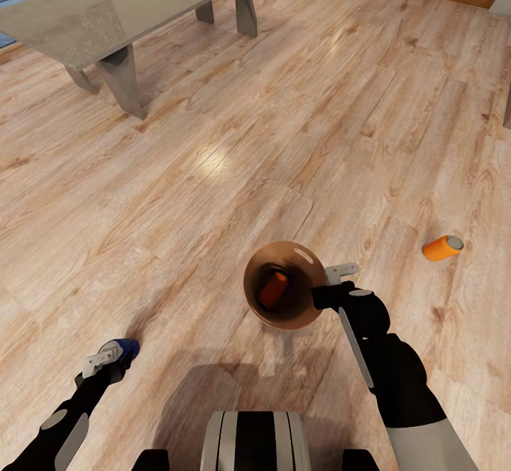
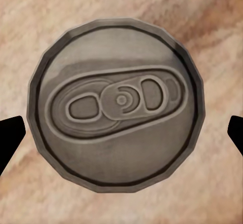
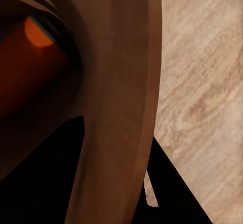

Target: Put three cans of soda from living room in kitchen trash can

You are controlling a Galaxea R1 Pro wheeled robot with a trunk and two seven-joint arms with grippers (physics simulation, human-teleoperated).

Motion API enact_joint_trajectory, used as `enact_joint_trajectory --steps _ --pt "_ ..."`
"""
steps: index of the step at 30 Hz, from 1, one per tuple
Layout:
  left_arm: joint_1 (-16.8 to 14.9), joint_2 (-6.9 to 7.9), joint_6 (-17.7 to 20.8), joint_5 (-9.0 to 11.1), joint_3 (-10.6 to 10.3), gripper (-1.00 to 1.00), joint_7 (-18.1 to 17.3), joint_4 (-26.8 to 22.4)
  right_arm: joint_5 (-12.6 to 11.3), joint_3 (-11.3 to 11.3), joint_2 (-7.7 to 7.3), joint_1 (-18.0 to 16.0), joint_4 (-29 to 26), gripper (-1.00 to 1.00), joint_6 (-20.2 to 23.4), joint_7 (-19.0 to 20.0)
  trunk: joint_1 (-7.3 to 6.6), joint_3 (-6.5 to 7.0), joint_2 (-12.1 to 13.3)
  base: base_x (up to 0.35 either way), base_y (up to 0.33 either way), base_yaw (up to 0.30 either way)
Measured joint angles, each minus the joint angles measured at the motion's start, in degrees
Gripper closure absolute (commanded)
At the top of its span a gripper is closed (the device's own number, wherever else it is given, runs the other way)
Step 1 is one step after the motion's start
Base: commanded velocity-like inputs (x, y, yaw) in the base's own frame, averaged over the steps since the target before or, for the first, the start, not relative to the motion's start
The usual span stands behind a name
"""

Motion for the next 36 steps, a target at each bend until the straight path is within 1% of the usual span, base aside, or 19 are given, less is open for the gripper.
enact_joint_trajectory --steps 36 --pt "0.0 0.0 0.0 0.0 0.0 -1.0 0.0 -0.1 0.0 0.0 0.0 0.0 0.0 1.0 0.0 0.0 0.0 0.0 0.0 0.011 0.0 0.0"
